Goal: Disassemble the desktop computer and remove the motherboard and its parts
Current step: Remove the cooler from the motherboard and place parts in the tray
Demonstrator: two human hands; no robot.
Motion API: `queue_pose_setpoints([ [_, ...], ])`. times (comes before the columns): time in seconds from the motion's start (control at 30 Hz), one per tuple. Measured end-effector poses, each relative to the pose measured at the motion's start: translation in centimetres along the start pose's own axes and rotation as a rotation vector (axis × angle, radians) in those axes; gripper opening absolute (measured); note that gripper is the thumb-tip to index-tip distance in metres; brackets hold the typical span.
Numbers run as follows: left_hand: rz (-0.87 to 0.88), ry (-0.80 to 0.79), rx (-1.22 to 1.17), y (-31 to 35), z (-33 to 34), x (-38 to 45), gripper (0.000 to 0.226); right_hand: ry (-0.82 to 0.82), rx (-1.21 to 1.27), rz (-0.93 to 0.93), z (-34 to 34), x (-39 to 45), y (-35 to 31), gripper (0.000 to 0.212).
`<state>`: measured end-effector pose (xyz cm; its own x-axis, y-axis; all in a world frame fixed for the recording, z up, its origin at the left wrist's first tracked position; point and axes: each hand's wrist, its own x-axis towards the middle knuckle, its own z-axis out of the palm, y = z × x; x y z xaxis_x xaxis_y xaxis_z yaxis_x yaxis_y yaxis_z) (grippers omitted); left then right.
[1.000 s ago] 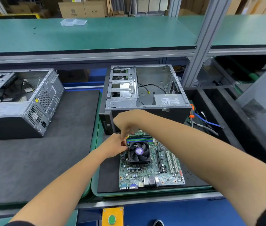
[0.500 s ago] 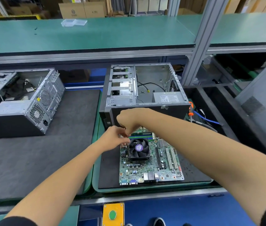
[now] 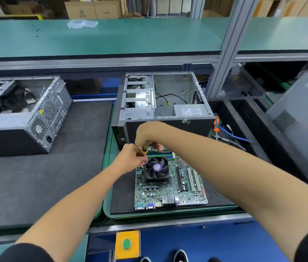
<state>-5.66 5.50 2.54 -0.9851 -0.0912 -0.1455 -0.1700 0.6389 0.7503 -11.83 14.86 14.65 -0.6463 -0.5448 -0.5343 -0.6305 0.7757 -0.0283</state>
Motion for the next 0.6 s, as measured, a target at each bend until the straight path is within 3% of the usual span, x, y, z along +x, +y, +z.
queue_pose_setpoints([
  [0.07, 0.011, 0.005, -0.008, 0.0, 0.0, -0.2, 0.004, -0.135, -0.043, -0.061, 0.0, 0.3, -0.4, 0.039],
  [0.13, 0.011, -0.004, -0.026, -0.1, -0.1, -0.2, 0.006, -0.135, -0.136, -0.14, 0.0, 0.5, -0.6, 0.041],
  [0.33, 0.002, 0.007, 0.015, -0.2, -0.1, -0.2, 0.011, 0.073, -0.461, -0.314, -0.1, 0.1, 0.5, 0.035],
  [0.43, 0.016, 0.015, 0.01, -0.4, -0.1, -0.2, 0.006, 0.178, -0.647, -0.449, 0.4, -0.1, -0.1, 0.007],
  [0.47, 0.023, 0.01, 0.008, -0.5, -0.2, -0.3, 0.007, 0.206, -0.675, -0.487, 0.7, 0.0, -0.5, 0.007],
  [0.53, 0.032, -0.002, 0.017, -0.5, -0.2, -0.4, 0.006, 0.216, -0.595, -0.491, 1.0, 0.0, -0.6, 0.011],
  [0.6, 0.025, 0.002, 0.049, -0.3, -0.1, -0.4, 0.01, 0.184, -0.338, -0.391, 0.8, -0.2, 0.3, 0.027],
])
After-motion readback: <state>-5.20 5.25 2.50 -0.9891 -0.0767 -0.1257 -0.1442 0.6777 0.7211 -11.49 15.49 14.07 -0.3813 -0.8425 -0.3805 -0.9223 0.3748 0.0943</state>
